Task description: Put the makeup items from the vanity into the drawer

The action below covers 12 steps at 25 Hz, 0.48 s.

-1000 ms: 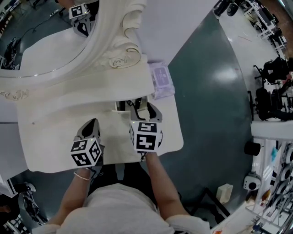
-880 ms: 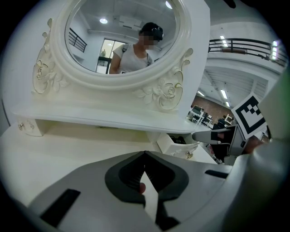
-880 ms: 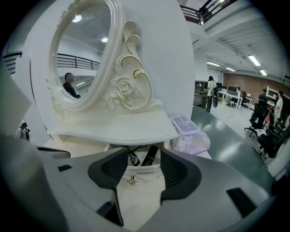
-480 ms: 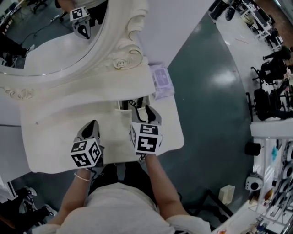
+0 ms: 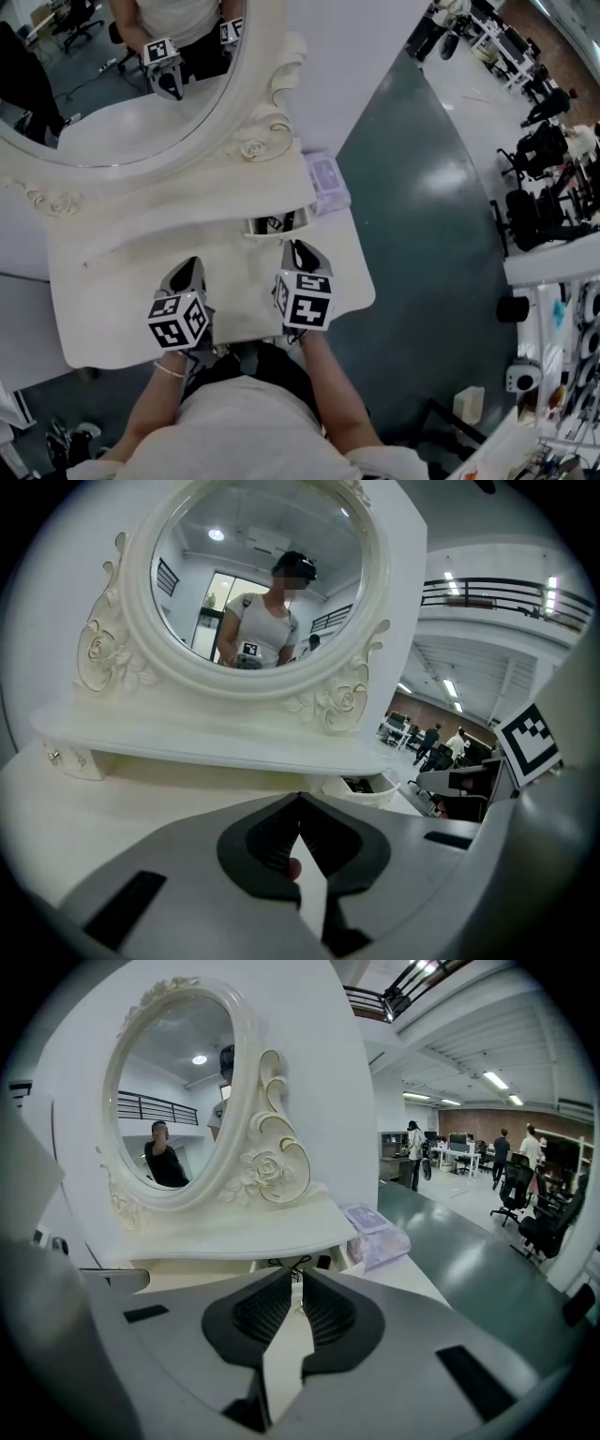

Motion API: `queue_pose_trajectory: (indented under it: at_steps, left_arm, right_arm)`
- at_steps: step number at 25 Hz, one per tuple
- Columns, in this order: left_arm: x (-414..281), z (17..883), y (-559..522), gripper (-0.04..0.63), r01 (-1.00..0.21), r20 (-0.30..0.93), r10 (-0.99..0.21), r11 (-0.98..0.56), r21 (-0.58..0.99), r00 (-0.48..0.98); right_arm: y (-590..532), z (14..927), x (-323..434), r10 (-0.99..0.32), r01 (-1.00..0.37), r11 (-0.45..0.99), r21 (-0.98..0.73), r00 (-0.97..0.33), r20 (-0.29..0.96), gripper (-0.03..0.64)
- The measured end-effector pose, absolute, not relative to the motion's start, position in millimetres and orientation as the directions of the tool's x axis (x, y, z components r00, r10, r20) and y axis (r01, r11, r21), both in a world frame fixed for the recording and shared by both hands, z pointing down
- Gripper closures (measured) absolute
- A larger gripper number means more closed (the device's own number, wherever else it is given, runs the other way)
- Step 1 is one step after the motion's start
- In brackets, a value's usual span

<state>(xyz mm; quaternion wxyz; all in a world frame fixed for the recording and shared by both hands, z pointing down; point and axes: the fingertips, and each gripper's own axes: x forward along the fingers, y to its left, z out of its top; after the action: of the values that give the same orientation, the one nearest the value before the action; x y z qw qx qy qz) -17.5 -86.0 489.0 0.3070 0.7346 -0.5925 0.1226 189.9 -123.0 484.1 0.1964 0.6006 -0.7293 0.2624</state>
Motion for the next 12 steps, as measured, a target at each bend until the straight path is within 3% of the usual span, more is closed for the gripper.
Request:
queue_pose_trajectory:
  at_steps: [6,12]
  left_arm:
    - [-22,475,-82,0.592,-0.93,0.503,-0.801,-0.175,0.322,0.325]
    - [-12,466,-77,0.592,-0.895,0.466,-0.777,-0.276,0.35,0.422]
  right_arm:
    - [-95,466,178,-0.801,-0.978,0.137,-0.157,-0.203,0.564,0.591]
    - [-61,452,177,-0.843,-0.983,0.031,-0.18,-0.122,0.523,0.592]
